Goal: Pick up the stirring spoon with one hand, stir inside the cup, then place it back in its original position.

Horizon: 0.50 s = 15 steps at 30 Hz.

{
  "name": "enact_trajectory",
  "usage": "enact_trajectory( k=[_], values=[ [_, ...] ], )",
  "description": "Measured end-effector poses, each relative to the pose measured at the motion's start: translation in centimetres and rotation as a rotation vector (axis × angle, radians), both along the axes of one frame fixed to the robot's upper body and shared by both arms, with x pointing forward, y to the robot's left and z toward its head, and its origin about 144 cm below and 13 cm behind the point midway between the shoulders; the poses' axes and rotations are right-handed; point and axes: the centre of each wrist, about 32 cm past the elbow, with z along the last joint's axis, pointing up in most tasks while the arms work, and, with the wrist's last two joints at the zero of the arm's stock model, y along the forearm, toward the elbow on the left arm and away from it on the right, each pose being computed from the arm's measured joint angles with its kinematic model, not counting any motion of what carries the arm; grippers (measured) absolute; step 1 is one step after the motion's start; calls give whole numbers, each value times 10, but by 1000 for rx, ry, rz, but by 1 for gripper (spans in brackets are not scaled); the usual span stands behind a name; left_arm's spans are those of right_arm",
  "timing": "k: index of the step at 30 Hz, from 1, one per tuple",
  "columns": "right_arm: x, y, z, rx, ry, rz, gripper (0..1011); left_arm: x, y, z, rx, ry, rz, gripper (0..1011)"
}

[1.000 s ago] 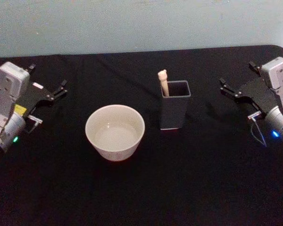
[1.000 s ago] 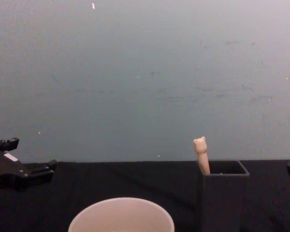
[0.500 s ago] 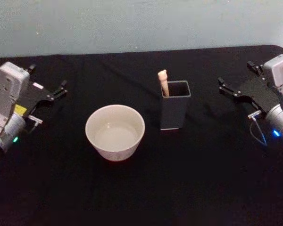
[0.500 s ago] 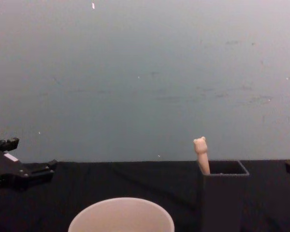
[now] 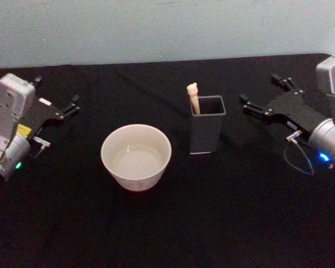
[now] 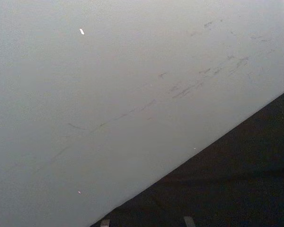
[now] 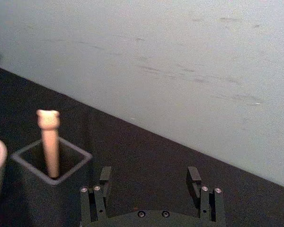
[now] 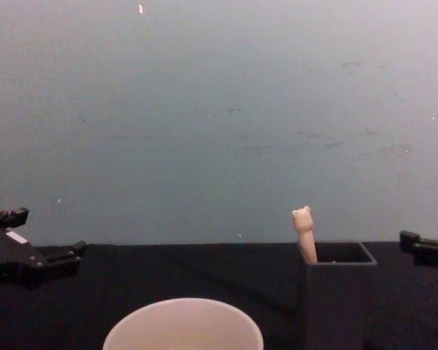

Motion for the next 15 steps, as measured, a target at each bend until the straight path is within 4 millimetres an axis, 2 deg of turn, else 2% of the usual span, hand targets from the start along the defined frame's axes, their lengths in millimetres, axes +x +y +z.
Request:
enact_trajectory(
  k=[15],
  values=[
    [2, 17, 19, 49, 25, 186, 1003, 0, 0, 0, 0, 0, 0, 1001]
  ],
)
